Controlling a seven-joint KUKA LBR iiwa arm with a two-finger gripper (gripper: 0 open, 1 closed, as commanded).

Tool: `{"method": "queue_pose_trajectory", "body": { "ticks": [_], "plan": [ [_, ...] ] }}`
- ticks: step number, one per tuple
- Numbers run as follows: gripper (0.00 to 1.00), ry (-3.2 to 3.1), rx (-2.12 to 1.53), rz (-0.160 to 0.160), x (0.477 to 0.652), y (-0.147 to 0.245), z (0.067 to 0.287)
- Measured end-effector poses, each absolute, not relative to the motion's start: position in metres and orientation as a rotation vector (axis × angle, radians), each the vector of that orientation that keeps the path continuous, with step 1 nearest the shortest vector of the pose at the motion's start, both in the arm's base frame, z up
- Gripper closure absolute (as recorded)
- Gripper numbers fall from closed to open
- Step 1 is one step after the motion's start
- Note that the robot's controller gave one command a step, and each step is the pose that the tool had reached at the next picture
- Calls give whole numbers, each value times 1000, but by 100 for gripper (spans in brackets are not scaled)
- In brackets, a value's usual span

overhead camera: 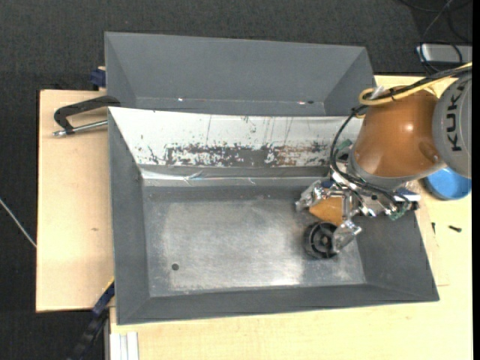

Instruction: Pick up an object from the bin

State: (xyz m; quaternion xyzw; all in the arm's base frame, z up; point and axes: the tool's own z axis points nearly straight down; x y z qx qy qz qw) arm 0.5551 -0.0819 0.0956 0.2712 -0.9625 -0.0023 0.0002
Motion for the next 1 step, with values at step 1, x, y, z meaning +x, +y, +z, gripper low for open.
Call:
{"method": "queue_pose_trajectory", "body": {
  "ticks": [1],
  "plan": [
    [100,-3020,850,-12,554,-82,94]
  ]
}}
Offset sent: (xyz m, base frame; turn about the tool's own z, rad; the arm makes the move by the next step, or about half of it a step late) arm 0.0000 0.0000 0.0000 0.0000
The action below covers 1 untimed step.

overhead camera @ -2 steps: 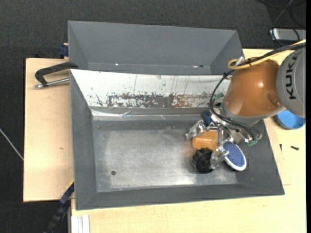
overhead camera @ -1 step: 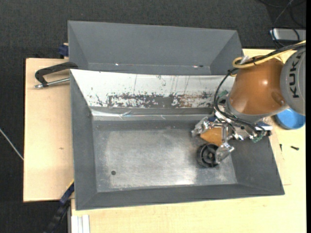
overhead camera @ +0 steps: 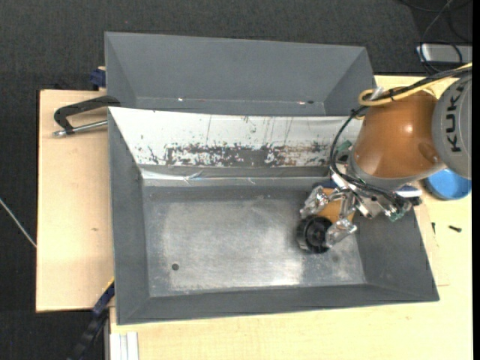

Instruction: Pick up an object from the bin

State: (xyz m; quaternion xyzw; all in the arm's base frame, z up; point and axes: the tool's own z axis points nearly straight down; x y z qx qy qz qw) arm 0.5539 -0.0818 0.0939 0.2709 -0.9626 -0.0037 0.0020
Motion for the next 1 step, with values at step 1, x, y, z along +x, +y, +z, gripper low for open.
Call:
{"method": "queue_pose_trajectory", "body": {
  "ticks": [1],
  "plan": [
    [100,-3033,853,0,556,-79,158]
  ]
}}
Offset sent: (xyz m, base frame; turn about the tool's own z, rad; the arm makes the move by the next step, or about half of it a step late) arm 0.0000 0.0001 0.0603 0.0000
